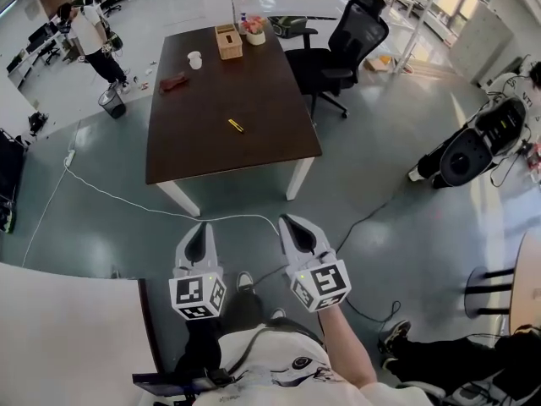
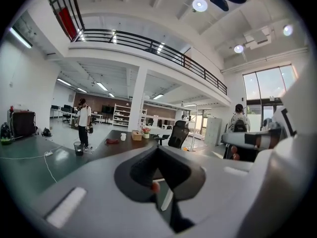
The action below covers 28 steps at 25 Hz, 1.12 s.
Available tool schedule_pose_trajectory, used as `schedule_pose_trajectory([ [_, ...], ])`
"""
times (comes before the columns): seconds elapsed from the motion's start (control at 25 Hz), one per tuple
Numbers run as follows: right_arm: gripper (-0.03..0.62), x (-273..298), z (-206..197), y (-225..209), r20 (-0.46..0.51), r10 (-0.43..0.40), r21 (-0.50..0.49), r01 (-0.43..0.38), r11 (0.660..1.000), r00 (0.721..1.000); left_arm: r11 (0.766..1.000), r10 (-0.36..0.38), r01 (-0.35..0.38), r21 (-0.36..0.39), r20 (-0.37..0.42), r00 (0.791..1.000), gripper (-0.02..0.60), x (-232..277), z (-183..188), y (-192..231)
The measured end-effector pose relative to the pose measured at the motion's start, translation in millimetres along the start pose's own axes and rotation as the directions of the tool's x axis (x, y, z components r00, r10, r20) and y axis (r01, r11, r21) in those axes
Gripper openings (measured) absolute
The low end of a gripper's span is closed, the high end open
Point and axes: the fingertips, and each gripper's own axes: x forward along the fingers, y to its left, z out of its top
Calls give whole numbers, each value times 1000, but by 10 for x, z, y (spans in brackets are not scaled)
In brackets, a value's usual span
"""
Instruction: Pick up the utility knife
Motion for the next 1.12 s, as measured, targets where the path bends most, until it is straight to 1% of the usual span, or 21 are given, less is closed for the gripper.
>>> schedule_pose_trajectory([
  [0.28, 2, 742, 64, -96, -4, -50, -5, 50, 999, 999, 999, -47, 47, -10, 1, 999, -2, 631, 145, 454],
  [0.44, 12, 1073, 2, -76, -27, -48, 7, 48, 999, 998, 997, -74, 74, -20, -27, 997, -2, 898, 108, 650],
  [0.64, 12, 1352, -82, -167, -66, -63, 31, 66, 997, 996, 996, -87, 84, -43, -67, 994, -2, 1131, 30, 792],
  [0.88, 11, 1746, -176, -358, -105, -49, 46, 54, 997, 993, 995, -78, 72, -65, -97, 992, -2, 1515, -29, 940],
  [1.12, 11, 2357, -358, -733, -159, 10, 83, 3, 997, 987, 999, -17, 12, -42, -118, 993, -2, 2114, -1, 1246],
])
